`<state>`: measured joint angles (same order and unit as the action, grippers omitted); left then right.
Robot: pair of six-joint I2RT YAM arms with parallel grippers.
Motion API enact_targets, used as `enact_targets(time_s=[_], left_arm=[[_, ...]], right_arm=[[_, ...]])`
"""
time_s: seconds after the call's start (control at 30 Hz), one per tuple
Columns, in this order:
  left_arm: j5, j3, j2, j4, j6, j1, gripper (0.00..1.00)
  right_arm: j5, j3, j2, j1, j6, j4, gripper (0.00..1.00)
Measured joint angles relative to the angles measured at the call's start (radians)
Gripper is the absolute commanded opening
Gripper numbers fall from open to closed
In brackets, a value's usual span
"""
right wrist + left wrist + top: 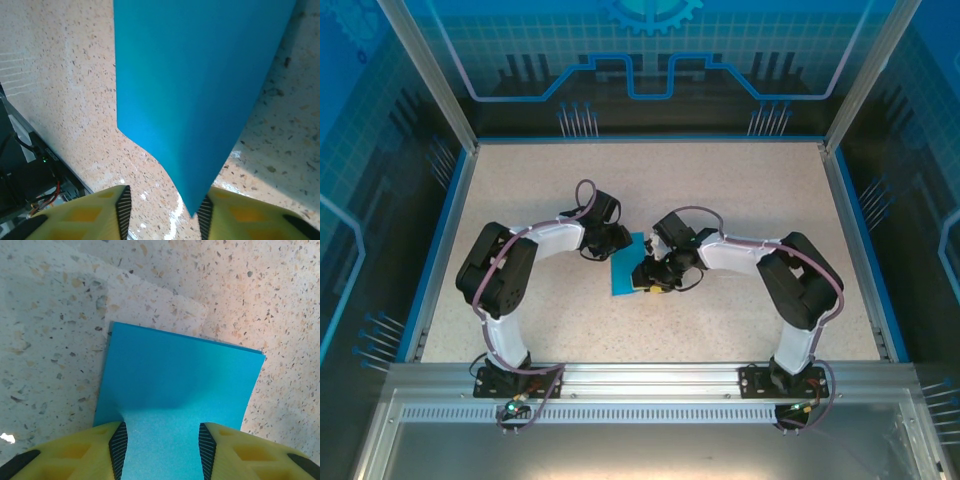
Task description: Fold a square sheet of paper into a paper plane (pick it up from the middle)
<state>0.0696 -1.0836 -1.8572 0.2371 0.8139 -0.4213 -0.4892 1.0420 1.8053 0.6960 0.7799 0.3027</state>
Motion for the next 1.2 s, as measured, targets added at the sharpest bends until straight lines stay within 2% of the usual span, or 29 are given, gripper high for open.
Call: enact_targets(time_s=[0.13, 0.27, 0.33, 0.53, 0.83, 0.97, 1.2], left_arm=[[0.004, 0.0, -0.001, -0.002, 0.0, 0.0, 0.45], [0.016, 0.009, -0.001, -0.018, 0.0, 0.001, 0.45], [0.024, 0.015, 0.002, -0.03, 0.0, 0.002, 0.45], [0.038, 0.044, 0.026, -0.038, 0.0, 0.002, 0.45], [0.044, 0.053, 0.033, -0.037, 0.0, 0.002, 0.45], [0.044, 0.053, 0.033, -0.037, 0.0, 0.002, 0.45], [0.051, 0.053, 0.033, -0.038, 0.0, 0.002, 0.45]], right_arm=[[0.03, 0.0, 0.0, 0.0, 0.001, 0.0, 0.22], [0.072, 0.0, 0.0, 0.0, 0.003, 0.005, 0.17], [0.091, 0.0, 0.0, 0.0, 0.003, 0.014, 0.19], [0.1, 0.0, 0.0, -0.002, 0.016, 0.017, 0.32], [0.096, -0.032, 0.0, -0.013, 0.078, -0.011, 0.33], [0.103, -0.056, -0.003, -0.023, 0.105, -0.012, 0.27], [0.115, -0.08, -0.04, -0.042, 0.138, -0.009, 0.07]])
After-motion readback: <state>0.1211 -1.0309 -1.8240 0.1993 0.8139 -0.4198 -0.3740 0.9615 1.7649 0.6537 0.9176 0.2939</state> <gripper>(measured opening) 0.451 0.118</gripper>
